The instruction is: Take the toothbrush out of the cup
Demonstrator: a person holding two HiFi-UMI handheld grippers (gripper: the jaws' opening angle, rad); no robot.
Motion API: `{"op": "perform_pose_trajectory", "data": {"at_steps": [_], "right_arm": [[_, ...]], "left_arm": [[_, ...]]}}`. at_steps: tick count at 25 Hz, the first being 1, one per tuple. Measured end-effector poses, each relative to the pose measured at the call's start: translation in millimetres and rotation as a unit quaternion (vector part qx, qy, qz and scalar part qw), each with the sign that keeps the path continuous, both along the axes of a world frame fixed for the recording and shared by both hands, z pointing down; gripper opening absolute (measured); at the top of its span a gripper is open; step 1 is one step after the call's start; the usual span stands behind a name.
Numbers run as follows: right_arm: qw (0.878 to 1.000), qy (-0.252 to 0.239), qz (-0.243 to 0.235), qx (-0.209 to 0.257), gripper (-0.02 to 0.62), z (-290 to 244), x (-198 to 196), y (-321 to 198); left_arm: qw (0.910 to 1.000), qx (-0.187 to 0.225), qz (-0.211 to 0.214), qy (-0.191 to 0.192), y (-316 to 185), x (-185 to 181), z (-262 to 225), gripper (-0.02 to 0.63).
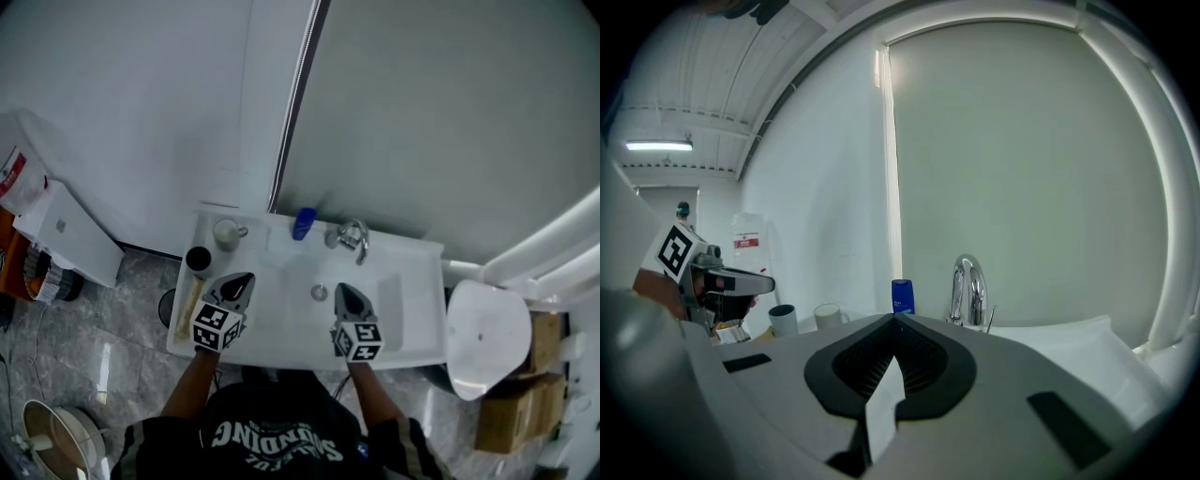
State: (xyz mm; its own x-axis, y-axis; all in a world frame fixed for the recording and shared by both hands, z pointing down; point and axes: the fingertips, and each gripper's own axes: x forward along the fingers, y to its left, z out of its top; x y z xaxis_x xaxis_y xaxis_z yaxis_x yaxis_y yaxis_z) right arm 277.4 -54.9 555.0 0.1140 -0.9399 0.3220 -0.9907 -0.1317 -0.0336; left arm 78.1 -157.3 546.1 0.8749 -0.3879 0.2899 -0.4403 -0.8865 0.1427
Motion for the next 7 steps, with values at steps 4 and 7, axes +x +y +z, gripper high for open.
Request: {"op": "perform_pose_trajectory", "data": {"at_steps": [4, 7], "right_arm": [[1.0, 0.002, -0.002, 0.002, -0.006, -4.1, -1.9, -1.8], [1.0, 0.009, 0.0, 0.001, -0.006, -3.4, -3.2, -1.2]], "left_arm": [[1.0, 0.001, -0.001, 0.002, 0.4, -0.1, -1.3, 0.0], [1.0, 0.001, -0.002, 0.002, 2.5, -0.8, -0.4, 0.0]]}}
